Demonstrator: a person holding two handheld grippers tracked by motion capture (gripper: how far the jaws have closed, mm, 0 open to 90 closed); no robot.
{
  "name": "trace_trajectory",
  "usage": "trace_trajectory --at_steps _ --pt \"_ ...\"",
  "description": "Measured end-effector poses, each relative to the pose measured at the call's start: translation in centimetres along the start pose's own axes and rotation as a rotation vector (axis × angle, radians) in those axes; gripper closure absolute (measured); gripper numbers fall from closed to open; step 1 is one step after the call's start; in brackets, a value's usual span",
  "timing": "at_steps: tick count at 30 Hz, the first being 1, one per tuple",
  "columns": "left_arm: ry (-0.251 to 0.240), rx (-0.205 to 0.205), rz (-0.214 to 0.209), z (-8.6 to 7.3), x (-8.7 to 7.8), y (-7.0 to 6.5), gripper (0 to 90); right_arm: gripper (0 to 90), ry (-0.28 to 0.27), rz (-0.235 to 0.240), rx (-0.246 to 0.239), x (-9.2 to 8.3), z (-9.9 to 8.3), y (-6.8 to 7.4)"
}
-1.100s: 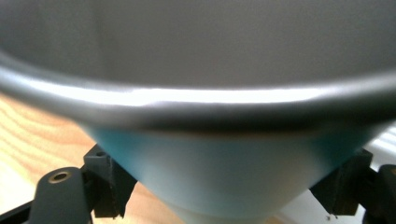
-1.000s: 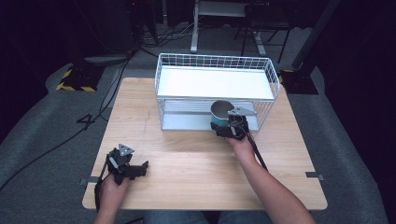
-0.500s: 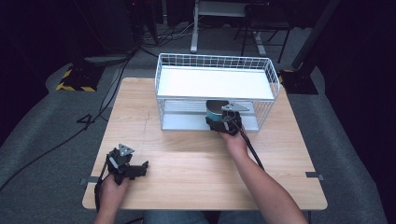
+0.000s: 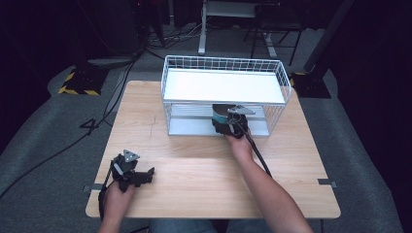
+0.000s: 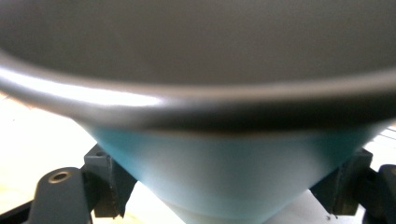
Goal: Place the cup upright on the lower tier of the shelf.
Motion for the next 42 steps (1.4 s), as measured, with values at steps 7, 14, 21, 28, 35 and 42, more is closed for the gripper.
trace_trajectory --at_steps 7,14,21,28,35,42 --pt "0.000 0.001 0.002 0.0 0.0 0.0 0.0 21.5 0.004 -0.021 0.012 0.7 -0.1 -0.2" --pt "0.000 0.000 0.000 0.0 0.0 0.0 0.0 21.5 0.006 -0.018 0.019 1.2 -0.1 0.1" --pt "-0.001 0.001 0.001 0.0 0.0 0.0 0.0 21.5 0.014 -0.031 0.032 1.6 -0.4 0.2" --pt "-0.002 -0.001 0.003 0.0 0.0 0.0 0.0 22.0 0.023 -0.027 0.021 1.7 -0.5 0.1" --pt "-0.001 -0.002 0.003 0.0 0.0 0.0 0.1 22.2 0.031 -0.036 -0.003 1.7 -0.5 0.1" --pt "-0.001 -0.001 0.003 0.1 0.1 0.0 0.0 21.1 0.033 -0.035 -0.023 1.6 -0.4 0.1"
Point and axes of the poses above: each handheld gripper's, and its own axes: x roughly forward along the jaws, z roughly out of its top, y roughly to its left, the point moved 2 cm from there along x, roughly forward along the jaws, and after that the axes turned 3 degrees about -z, right-handed, at the moved point
